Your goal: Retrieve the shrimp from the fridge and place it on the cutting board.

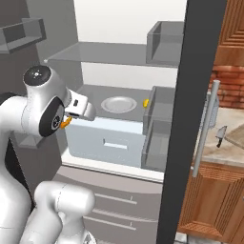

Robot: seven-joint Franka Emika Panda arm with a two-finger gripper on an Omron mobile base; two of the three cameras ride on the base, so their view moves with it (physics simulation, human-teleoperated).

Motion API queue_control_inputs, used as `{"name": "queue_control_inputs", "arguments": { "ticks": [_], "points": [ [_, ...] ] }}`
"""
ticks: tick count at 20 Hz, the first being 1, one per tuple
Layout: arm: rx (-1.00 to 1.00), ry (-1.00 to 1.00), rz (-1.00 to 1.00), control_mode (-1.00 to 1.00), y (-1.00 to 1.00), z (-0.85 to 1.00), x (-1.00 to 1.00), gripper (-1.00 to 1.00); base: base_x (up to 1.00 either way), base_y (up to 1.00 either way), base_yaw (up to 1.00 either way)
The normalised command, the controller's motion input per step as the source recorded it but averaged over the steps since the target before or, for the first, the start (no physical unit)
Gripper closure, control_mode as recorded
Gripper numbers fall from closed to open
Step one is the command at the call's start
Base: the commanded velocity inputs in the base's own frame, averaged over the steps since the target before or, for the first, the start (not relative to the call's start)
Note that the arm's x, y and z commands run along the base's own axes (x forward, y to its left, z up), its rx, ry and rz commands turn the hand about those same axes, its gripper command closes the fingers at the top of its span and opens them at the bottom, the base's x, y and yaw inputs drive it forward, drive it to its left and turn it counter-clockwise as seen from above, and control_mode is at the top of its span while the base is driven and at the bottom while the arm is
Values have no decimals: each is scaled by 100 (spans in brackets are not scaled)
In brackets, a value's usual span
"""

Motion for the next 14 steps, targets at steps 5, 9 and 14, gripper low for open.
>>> {"name": "queue_control_inputs", "arguments": {
  "ticks": [5, 9, 14],
  "points": [
    [0, 0, 0, 100, 0, 0, 0, 100, -1, 0, 0],
    [0, 0, 0, 100, 0, 0, 0, 100, -39, 0, 0],
    [0, 0, 5, -100, 0, -14, -92, 100, 0, 0, 0]
  ]
}}
